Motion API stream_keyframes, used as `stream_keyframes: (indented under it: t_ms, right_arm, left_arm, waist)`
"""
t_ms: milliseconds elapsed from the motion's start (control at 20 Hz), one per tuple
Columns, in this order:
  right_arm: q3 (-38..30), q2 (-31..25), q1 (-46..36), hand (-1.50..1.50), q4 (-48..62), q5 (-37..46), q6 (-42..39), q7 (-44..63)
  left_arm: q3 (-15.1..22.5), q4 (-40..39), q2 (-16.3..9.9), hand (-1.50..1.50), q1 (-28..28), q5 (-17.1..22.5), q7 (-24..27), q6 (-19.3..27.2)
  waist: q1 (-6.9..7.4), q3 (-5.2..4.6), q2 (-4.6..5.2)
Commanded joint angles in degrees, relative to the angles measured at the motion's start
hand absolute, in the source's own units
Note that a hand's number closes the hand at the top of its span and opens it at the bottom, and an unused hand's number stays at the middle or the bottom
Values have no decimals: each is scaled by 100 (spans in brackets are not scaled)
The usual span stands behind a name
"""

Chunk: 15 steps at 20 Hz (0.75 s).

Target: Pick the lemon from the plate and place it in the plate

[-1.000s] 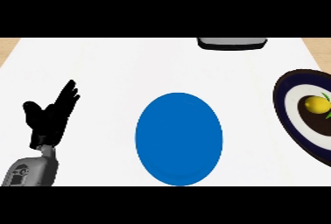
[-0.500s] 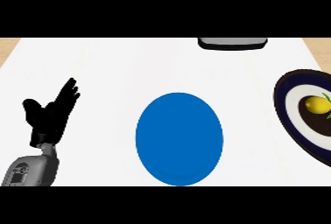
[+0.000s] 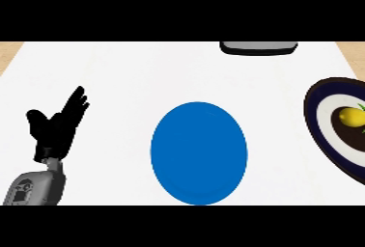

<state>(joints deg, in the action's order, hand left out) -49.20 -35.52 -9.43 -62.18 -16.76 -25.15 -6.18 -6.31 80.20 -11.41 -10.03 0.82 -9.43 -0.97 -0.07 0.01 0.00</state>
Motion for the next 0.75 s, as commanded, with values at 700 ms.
stream_keyframes:
  t_ms: [700]
  right_arm:
    - [332, -1276, 328, -150, 2617, 514, -574, -1958]
  left_arm:
    - [41, 180, 208, 0, 154, -149, 32, 38]
  waist:
    - [21, 3, 3]
